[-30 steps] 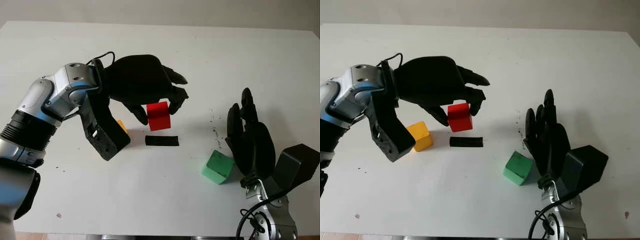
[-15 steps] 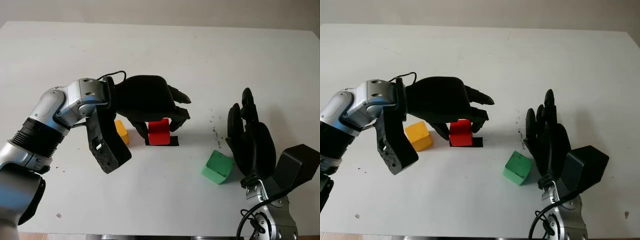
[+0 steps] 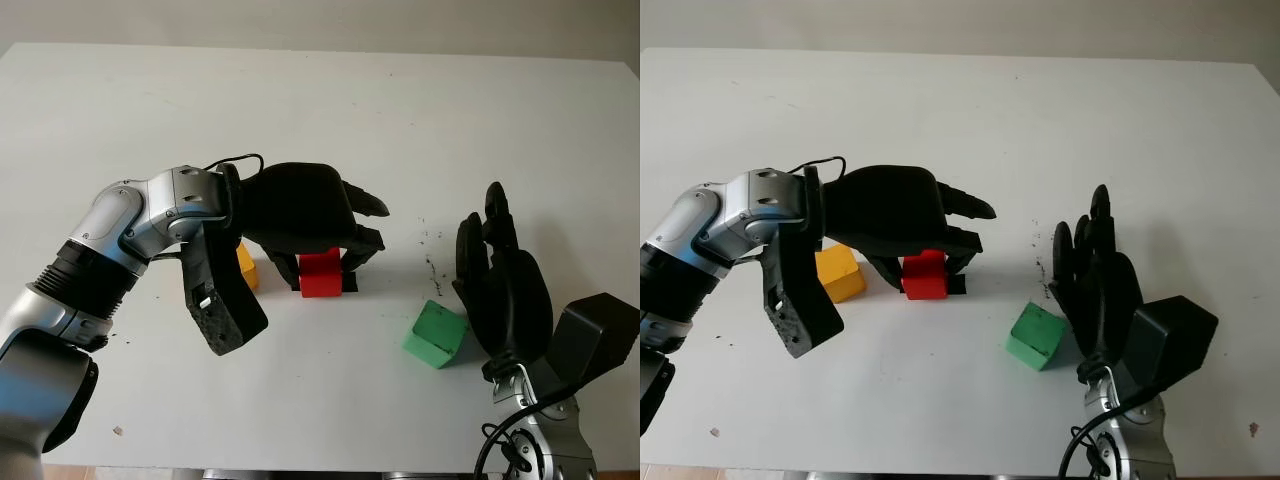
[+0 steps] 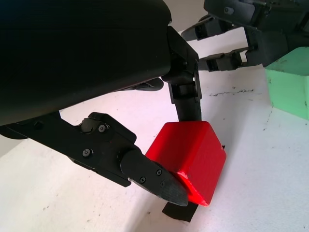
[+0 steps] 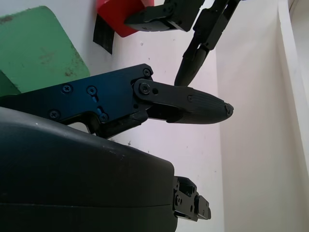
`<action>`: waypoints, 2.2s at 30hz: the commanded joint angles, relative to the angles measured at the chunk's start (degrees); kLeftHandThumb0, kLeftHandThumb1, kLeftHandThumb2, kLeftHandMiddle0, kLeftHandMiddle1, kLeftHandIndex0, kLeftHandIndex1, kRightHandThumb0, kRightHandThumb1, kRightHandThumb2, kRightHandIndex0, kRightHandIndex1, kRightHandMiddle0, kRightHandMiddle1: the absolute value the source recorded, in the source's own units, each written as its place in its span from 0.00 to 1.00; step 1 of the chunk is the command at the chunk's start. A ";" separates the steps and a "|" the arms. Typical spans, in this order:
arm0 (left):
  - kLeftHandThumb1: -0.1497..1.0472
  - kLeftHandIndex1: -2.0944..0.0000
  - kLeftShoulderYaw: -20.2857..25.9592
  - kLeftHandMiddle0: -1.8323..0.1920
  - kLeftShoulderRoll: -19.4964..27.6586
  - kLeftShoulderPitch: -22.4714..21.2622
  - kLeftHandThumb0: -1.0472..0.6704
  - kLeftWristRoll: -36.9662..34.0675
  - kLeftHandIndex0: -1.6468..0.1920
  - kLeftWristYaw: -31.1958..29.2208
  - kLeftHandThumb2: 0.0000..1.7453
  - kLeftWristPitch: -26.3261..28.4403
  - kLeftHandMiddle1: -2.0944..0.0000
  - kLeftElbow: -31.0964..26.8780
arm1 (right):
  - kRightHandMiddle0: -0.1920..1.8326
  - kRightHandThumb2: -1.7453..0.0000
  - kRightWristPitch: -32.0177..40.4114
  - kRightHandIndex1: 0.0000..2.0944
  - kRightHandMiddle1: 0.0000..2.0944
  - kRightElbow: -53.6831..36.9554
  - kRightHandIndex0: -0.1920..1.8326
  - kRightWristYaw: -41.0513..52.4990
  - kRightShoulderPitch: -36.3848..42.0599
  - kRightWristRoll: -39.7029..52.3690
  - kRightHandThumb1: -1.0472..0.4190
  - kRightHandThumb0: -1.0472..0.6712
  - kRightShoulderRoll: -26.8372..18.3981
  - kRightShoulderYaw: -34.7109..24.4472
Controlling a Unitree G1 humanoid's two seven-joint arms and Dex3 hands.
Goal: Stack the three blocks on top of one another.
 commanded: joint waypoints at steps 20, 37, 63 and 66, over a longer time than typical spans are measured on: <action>0.91 0.26 -0.42 0.81 0.45 -0.38 0.35 5.06 0.73 3.57 0.04 -0.58 0.98 0.04 | 0.00 0.68 -0.83 0.00 0.02 -2.68 0.00 2.22 0.58 0.65 0.00 0.22 -1.55 -0.94; 0.91 0.94 -1.20 0.97 0.82 -1.04 0.35 5.25 0.87 2.35 0.03 -0.51 0.98 -0.40 | 0.00 0.65 0.94 0.00 0.01 -5.59 0.00 2.39 -1.13 0.22 0.00 0.22 -2.81 -1.76; 0.81 0.95 13.00 0.98 14.03 3.25 0.24 -12.85 0.88 -17.31 0.03 23.06 0.98 -8.48 | 0.00 0.64 -1.44 0.00 0.00 -1.04 0.00 2.26 -2.21 0.32 0.00 0.21 -2.21 -1.53; 0.82 0.95 15.45 0.97 15.56 3.84 0.25 -18.12 0.83 -20.76 0.03 26.73 0.97 -8.39 | 0.00 0.64 -1.24 0.00 0.00 -1.41 0.00 2.39 -1.98 0.59 0.00 0.21 -2.37 -1.68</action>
